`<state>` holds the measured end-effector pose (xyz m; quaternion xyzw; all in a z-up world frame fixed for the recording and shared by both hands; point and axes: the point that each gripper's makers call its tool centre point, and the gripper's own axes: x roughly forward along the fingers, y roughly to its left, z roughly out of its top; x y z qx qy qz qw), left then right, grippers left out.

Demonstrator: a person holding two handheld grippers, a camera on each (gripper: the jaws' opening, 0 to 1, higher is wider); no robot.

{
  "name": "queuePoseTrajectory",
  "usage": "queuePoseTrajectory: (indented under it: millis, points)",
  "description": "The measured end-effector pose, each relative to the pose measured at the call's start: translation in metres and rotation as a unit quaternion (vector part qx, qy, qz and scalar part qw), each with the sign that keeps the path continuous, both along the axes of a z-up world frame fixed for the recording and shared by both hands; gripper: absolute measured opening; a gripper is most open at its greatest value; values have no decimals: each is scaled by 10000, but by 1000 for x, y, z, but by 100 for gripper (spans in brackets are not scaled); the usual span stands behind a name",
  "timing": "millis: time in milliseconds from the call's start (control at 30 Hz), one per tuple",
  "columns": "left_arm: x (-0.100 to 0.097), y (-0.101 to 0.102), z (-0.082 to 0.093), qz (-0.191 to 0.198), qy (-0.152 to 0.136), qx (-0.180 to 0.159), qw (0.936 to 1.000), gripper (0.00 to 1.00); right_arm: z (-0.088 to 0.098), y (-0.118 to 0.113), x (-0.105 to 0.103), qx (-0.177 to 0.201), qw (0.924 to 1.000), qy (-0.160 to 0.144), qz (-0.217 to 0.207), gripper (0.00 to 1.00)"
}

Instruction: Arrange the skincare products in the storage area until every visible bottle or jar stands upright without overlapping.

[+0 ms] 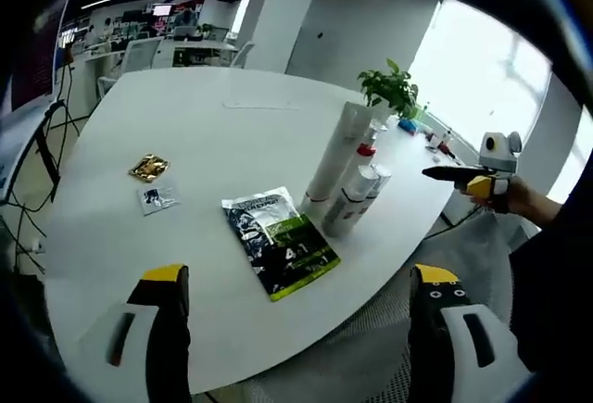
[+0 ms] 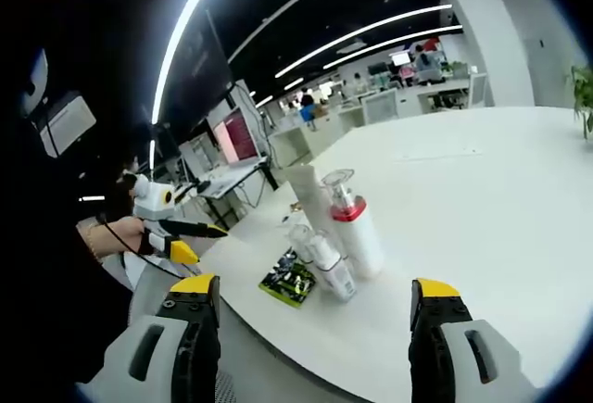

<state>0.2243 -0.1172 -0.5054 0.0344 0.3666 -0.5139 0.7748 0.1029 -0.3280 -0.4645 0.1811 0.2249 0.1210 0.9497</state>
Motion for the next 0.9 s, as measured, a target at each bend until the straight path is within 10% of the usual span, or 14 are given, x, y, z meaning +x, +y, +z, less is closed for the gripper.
queuePoseTrajectory:
  millis: [900]
  points:
    - [0, 20, 4, 410, 90, 51, 9991, 99, -15, -7, -9, -48, 9998, -98, -171, 81]
